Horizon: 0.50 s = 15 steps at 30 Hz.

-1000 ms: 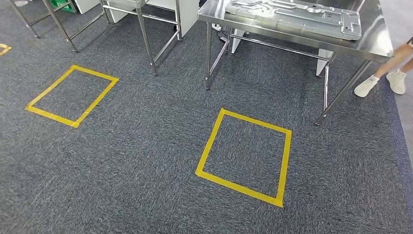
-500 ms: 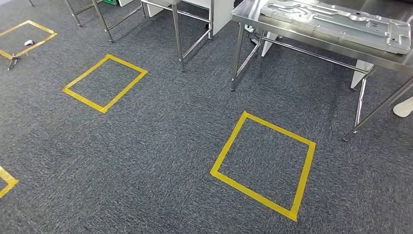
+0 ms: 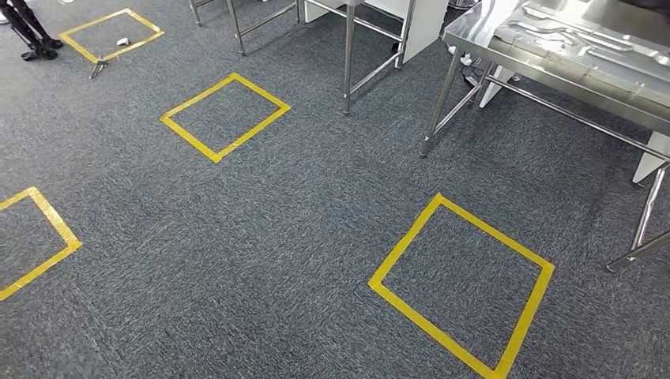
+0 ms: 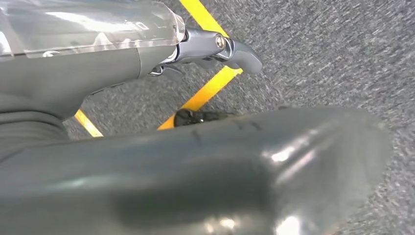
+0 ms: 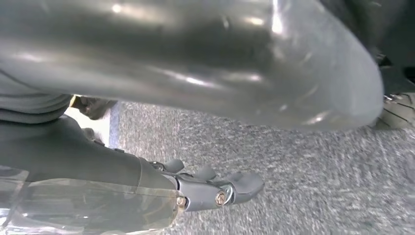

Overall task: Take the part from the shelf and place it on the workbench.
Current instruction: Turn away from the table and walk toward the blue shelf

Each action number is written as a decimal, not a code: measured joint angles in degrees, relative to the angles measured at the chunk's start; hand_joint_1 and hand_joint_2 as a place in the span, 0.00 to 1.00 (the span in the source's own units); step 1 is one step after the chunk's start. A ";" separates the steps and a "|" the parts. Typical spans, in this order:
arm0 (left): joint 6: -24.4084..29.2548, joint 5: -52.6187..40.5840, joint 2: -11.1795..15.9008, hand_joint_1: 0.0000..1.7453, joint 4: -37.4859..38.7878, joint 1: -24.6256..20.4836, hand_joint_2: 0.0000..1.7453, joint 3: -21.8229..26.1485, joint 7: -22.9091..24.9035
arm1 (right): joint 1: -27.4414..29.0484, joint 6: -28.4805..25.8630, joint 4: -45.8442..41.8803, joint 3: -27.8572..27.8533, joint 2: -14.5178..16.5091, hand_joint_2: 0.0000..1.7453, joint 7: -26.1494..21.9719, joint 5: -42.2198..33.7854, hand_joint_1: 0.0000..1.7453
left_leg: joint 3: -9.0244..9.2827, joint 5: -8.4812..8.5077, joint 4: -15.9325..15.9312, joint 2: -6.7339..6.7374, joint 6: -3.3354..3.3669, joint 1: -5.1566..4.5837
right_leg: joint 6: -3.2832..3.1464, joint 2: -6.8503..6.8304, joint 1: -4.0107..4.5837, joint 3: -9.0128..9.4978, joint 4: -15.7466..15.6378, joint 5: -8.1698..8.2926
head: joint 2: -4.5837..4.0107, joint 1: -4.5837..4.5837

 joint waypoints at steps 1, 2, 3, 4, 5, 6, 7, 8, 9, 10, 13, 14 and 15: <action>-0.04 -0.21 0.07 0.00 0.00 -0.06 0.00 -0.19 0.26 | -0.09 -0.17 0.01 -0.01 0.00 0.00 -0.09 -0.11 0.00 | 0.01 0.20 -0.17 -0.52 0.36 0.06 | 0.29 1.32 -0.16 -0.43 1.12 -0.98 | 0.00 0.00; -0.03 -0.39 0.13 0.00 0.00 -0.18 0.00 -0.38 0.51 | -0.09 -0.33 0.01 -0.02 0.04 0.00 -0.14 -0.20 0.00 | 0.04 0.41 -0.32 -1.02 0.66 0.16 | 0.51 3.04 -0.28 -1.45 3.51 -2.62 | 0.00 0.00; 0.01 -0.53 0.20 0.00 0.00 -0.30 0.00 -0.61 0.71 | -0.05 -0.40 0.02 -0.03 0.09 0.00 -0.13 -0.25 0.00 | -0.10 0.52 -0.34 -1.58 0.86 0.14 | 0.60 4.83 -0.36 -3.10 7.13 -4.70 | 0.00 0.01; 0.07 -0.68 0.31 0.00 0.00 -0.39 0.00 -0.87 0.81 | 0.03 -0.37 0.05 -0.04 0.18 0.00 -0.08 -0.30 0.00 | -0.24 0.61 -0.32 -2.19 1.01 0.07 | 0.58 5.84 -0.38 -5.10 11.32 -6.69 | 0.00 0.01; 0.13 -0.83 0.40 0.00 0.00 -0.44 0.00 -1.10 0.86 | 0.11 -0.28 0.11 -0.04 0.29 0.00 -0.03 -0.32 0.00 | -0.32 0.67 -0.31 -2.90 1.09 -0.04 | 0.54 6.26 -0.37 -6.87 14.88 -7.89 | 0.00 0.01; 0.19 -0.97 0.51 0.00 0.00 -0.42 0.00 -1.30 0.90 | 0.20 -0.21 0.17 -0.05 0.39 0.00 0.02 -0.32 0.00 | -0.35 0.69 -0.29 -3.71 1.13 -0.13 | 0.44 6.44 -0.36 -7.88 16.72 -7.94 | 0.00 0.01; 0.24 -1.09 0.62 0.00 0.00 -0.37 0.00 -1.42 0.93 | 0.30 -0.17 0.23 -0.05 0.49 0.00 0.07 -0.32 0.00 | -0.31 0.71 -0.26 -4.55 1.14 -0.19 | 0.27 6.58 -0.35 -7.79 16.15 -6.74 | 0.00 0.01; 0.34 -1.25 0.69 0.00 0.00 -0.32 0.00 -1.51 0.96 | 0.39 -0.15 0.27 -0.05 0.57 0.00 0.15 -0.39 0.00 | -0.22 0.71 -0.22 -5.42 1.11 -0.22 | 0.04 6.95 -0.35 -6.64 13.31 -4.60 | 0.00 0.01; 0.50 -1.42 0.75 0.00 0.00 -0.30 0.00 -1.64 0.97 | 0.48 -0.15 0.28 -0.09 0.63 0.00 0.36 -0.51 0.00 | -0.16 0.73 -0.17 -6.25 1.04 -0.21 | -0.26 8.10 -0.34 -4.87 9.10 -2.15 | 0.00 0.01; 0.71 -1.62 0.82 0.00 0.00 -0.36 0.00 -1.84 1.01 | 0.54 -0.18 0.29 -0.18 0.69 0.00 0.70 -0.70 0.00 | -0.19 0.73 -0.07 -6.99 0.87 -0.27 | -0.57 9.71 -0.35 -3.23 5.13 -0.36 | 0.00 0.01; 1.07 -2.42 1.48 0.00 0.00 -0.64 0.00 -2.68 1.44 | 0.44 -0.63 0.31 -0.80 1.26 0.00 1.97 -1.64 0.00 | -0.73 0.99 -0.02 -8.93 -0.22 -0.04 | -1.20 11.80 -0.06 -1.48 0.55 1.04 | 0.00 0.01; 1.06 -2.66 1.84 0.00 0.02 -0.59 0.00 -2.91 1.61 | 0.31 -0.87 0.31 -1.05 1.55 0.00 2.23 -1.93 0.00 | -0.91 1.16 -0.18 -9.61 -0.68 0.10 | -1.48 11.03 0.05 -1.38 0.30 1.20 | 0.00 0.01; 1.03 -2.86 2.18 0.00 0.03 -0.52 0.00 -3.11 1.72 | 0.21 -1.13 0.31 -1.25 1.80 0.00 2.41 -2.16 0.00 | -1.09 1.08 0.00 -9.41 -1.00 0.21 | -1.86 10.25 0.06 -1.16 -0.12 1.44 | 0.00 0.01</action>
